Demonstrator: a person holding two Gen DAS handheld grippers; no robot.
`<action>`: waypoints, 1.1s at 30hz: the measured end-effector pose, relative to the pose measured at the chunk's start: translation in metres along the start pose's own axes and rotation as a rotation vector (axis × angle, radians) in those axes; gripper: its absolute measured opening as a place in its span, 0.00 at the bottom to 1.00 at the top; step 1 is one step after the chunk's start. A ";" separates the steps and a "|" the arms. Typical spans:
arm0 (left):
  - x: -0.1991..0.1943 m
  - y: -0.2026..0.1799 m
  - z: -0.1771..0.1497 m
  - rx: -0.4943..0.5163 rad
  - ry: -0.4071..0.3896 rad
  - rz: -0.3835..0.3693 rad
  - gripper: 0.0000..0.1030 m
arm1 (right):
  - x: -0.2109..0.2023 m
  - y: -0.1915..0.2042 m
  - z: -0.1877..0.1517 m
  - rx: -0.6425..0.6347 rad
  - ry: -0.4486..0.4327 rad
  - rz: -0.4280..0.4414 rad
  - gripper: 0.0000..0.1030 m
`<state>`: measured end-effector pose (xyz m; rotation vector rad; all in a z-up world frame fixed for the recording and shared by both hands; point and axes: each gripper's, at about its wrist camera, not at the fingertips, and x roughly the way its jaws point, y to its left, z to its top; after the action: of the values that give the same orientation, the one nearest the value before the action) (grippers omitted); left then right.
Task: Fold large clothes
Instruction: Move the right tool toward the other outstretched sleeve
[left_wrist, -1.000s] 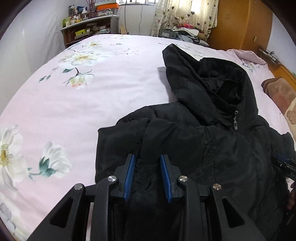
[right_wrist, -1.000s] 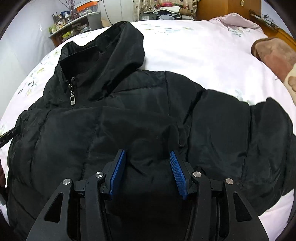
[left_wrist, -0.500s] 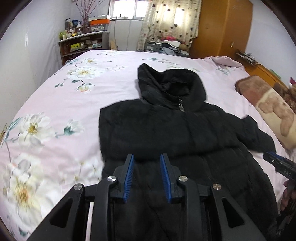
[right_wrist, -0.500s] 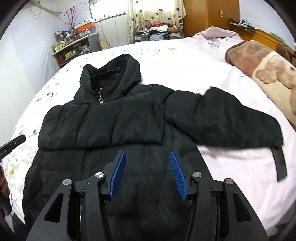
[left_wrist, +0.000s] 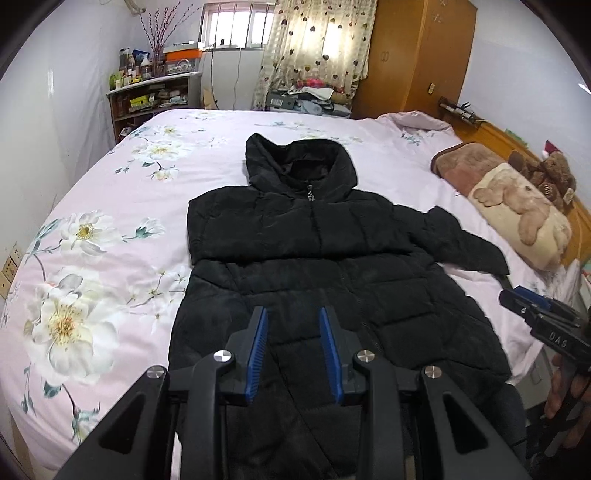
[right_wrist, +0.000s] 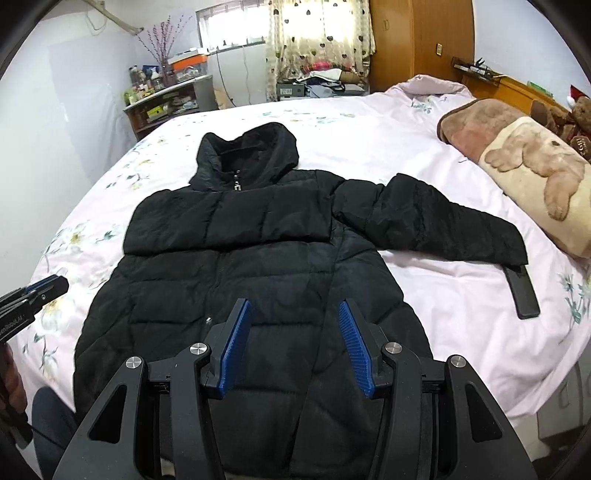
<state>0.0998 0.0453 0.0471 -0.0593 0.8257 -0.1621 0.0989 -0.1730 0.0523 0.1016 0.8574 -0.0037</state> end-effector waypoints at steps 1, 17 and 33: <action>-0.006 -0.002 -0.002 0.003 -0.003 0.002 0.30 | -0.007 0.002 -0.003 -0.004 -0.006 0.002 0.49; -0.033 -0.022 -0.016 0.026 -0.022 -0.012 0.35 | -0.050 -0.005 -0.017 0.014 -0.052 -0.008 0.56; -0.003 -0.031 -0.008 0.037 0.024 -0.024 0.37 | -0.031 -0.031 -0.012 0.057 -0.027 -0.035 0.56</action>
<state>0.0883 0.0154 0.0473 -0.0324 0.8460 -0.2008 0.0682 -0.2042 0.0646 0.1396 0.8324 -0.0624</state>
